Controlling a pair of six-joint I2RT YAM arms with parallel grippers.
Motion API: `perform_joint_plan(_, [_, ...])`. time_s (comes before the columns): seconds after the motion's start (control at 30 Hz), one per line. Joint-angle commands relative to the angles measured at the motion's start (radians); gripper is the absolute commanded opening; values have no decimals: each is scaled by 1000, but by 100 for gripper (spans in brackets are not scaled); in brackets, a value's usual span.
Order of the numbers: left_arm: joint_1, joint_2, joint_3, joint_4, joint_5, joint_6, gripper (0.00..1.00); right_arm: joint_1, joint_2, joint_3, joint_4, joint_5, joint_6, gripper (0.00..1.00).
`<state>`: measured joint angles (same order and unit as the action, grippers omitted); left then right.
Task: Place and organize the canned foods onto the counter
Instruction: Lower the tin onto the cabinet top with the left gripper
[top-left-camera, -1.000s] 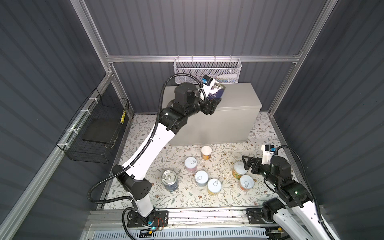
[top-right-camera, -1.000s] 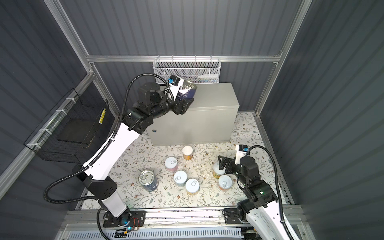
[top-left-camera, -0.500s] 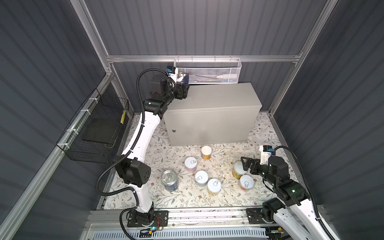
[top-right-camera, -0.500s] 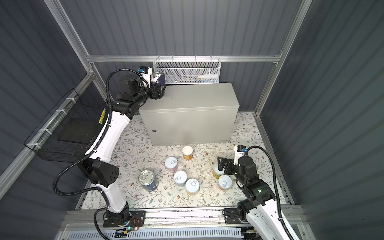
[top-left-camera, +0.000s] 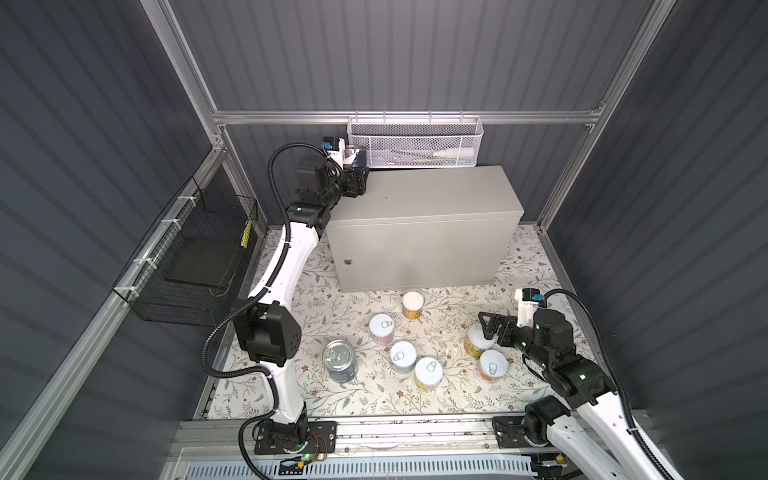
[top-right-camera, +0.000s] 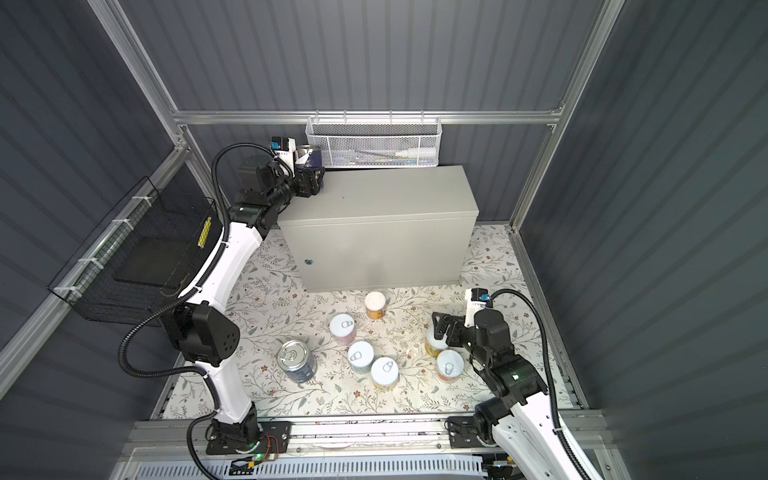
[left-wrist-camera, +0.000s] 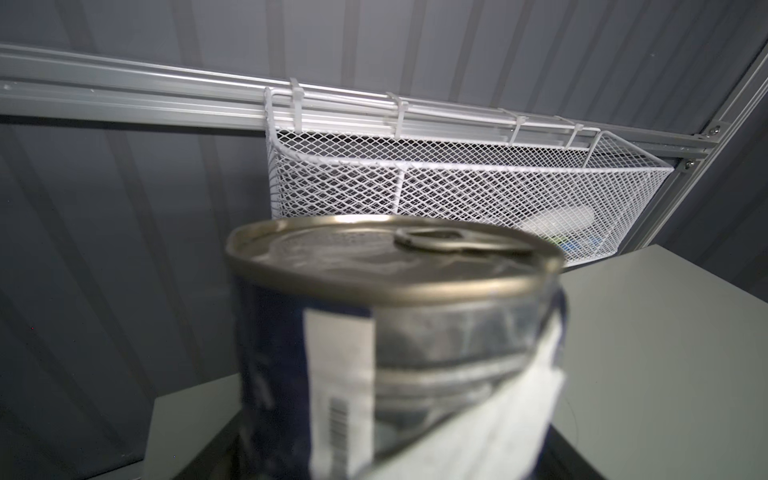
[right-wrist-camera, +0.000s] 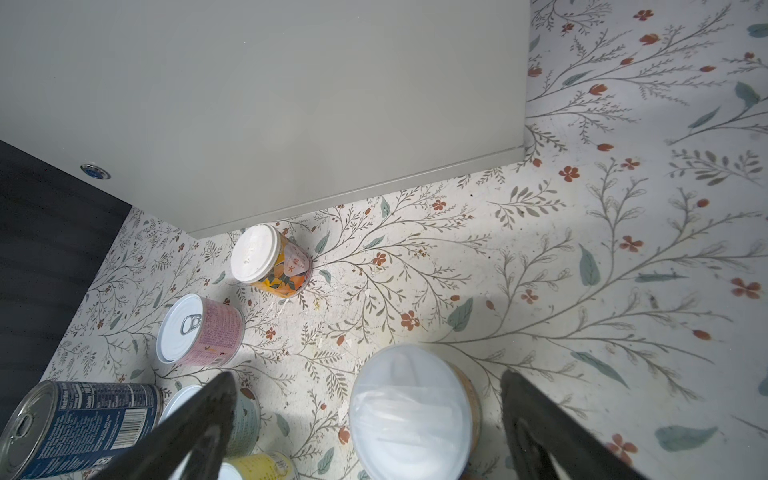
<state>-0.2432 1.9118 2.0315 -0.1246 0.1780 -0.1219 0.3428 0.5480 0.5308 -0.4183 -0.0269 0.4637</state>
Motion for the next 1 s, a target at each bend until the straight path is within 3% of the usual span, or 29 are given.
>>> perform_joint_plan(0.0, [2,-10,-1,106,27,-18,46,-3,-4,-5,5,-1,-23,99])
perform_joint_plan(0.07, [2,-5,-13,107,27,-18,51,-3,3,4,5,1,-27,99])
perform_joint_plan(0.23, [2,-32,-89,157,1,-17,97,-3,12,32,-6,-4,-29,99])
perform_joint_plan(0.27, [2,-42,-108,171,-4,-20,100,-3,10,33,-7,-2,-29,99])
perform_joint_plan(0.63, [1,-99,-165,164,-64,-4,100,-2,14,29,-4,-11,-17,99])
perform_joint_plan(0.97, [-7,-180,-217,60,-208,-31,100,-2,7,33,-4,1,13,99])
